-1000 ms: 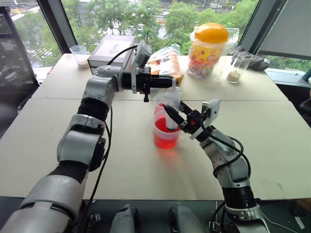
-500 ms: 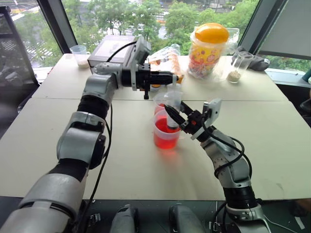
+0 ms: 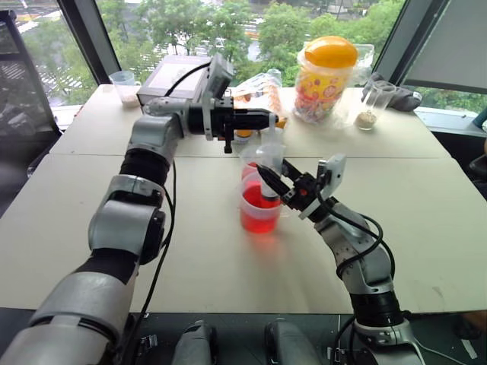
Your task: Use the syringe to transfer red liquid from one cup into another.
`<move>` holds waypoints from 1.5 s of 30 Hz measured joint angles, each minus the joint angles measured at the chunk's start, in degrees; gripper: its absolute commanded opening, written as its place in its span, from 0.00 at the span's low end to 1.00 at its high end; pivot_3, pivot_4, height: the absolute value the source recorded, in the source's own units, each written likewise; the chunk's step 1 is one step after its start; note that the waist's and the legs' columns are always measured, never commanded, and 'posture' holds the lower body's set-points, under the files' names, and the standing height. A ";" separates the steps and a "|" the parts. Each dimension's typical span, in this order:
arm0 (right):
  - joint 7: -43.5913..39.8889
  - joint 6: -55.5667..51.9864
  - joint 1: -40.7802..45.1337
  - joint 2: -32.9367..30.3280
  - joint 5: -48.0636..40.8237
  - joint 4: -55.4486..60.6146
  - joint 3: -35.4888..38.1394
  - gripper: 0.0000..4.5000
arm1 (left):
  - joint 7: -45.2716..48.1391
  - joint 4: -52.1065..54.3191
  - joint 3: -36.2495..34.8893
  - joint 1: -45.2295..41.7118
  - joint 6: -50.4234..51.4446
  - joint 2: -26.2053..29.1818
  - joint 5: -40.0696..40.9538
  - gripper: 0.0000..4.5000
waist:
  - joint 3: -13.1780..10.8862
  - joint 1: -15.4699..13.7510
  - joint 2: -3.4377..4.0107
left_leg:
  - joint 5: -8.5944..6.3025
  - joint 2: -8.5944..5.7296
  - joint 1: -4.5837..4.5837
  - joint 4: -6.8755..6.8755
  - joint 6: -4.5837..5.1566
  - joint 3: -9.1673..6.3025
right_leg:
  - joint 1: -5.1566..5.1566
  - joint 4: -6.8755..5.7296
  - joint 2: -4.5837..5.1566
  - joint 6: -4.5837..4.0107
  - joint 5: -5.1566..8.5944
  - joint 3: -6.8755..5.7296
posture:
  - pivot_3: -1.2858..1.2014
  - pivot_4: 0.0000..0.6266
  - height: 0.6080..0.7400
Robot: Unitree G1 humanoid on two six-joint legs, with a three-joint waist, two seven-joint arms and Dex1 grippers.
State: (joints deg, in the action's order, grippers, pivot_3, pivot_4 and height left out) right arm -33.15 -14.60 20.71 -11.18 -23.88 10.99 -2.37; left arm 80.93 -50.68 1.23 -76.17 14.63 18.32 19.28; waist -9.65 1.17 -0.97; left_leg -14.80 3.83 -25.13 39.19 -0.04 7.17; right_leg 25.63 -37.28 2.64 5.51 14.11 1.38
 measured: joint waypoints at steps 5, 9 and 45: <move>-1.46 -1.99 1.66 -0.14 -0.35 0.18 -0.95 0.31 | -1.90 4.16 -0.76 2.18 1.21 2.17 -0.06 0.83 | 0.00 0.04 0.00 | 0.00 0.02 0.04 -0.01 0.00 -0.01 | 0.00 -0.05 -0.02 0.00 0.00 0.00 | 0.52 0.24 1.00; -1.27 -3.95 3.17 -0.16 -0.47 0.00 -1.26 0.31 | -2.52 9.25 -1.48 5.64 2.60 5.40 -0.04 1.00 | 0.00 0.07 0.00 | 0.00 0.02 0.05 -0.01 0.00 0.01 | -0.01 -0.06 -0.01 0.00 0.00 0.01 | 0.52 0.24 1.00; -5.63 21.30 36.37 3.42 4.90 -55.03 8.21 0.31 | -15.48 31.97 -5.33 16.78 17.17 13.50 7.48 1.00 | -0.02 -0.14 0.04 | 0.14 0.02 0.07 -0.04 -0.24 0.11 | -0.07 0.01 0.06 0.00 0.00 -0.01 | 0.52 0.24 1.00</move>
State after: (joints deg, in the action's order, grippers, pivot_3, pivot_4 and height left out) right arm -38.79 6.70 57.09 -7.76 -18.98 -44.04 5.84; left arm 65.45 -18.72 -4.09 -59.40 31.80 31.82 26.76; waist -9.67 1.04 -0.93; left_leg -14.66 3.86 -25.05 39.15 -0.28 7.28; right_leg 25.56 -37.27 2.70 5.51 14.11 1.37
